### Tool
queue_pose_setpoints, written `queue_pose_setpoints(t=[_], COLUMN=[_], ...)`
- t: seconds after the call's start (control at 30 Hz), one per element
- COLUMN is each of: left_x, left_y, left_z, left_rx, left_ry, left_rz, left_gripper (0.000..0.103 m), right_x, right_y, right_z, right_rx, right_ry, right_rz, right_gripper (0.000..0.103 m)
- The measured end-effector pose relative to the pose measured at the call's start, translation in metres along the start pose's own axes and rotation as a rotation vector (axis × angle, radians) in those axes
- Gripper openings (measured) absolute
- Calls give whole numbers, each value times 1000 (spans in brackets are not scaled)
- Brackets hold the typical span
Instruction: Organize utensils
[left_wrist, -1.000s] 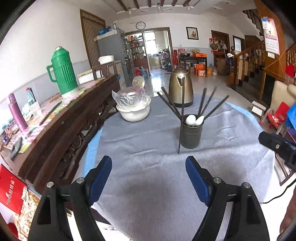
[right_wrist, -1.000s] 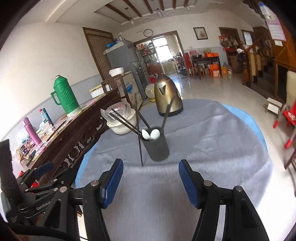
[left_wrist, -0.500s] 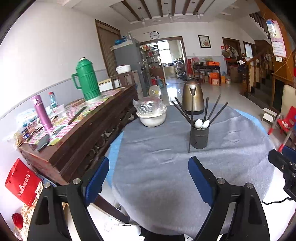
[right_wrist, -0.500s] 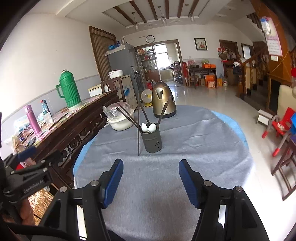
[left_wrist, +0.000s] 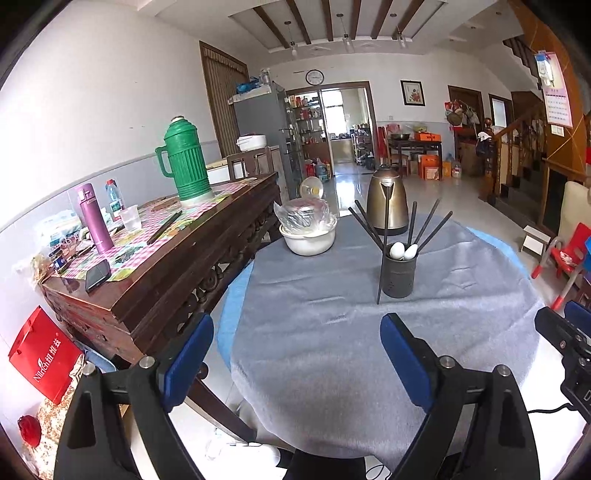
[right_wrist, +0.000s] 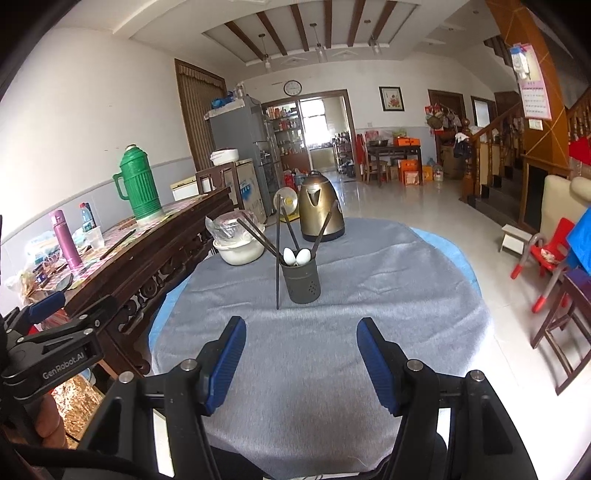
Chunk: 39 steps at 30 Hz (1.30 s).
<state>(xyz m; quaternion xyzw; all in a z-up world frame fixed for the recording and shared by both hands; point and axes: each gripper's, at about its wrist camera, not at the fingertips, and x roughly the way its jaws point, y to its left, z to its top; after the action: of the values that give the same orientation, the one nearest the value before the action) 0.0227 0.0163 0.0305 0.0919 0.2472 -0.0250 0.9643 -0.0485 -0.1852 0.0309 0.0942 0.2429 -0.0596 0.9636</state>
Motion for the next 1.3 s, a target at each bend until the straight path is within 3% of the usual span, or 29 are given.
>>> queue_pose_setpoints(t=[0.87,1.3], left_x=[-3,-3], left_y=[24,20], left_z=[-17,-21], left_rx=[-47,-22], left_ry=[14,16], left_rz=[-39,-41], left_gripper=[92,92], right_x=[7,12], right_y=[22,28], right_z=[-8,-14], right_rx=[-23,-36], right_ry=[6,17], right_rz=[-19,-10], right_gripper=[66,66])
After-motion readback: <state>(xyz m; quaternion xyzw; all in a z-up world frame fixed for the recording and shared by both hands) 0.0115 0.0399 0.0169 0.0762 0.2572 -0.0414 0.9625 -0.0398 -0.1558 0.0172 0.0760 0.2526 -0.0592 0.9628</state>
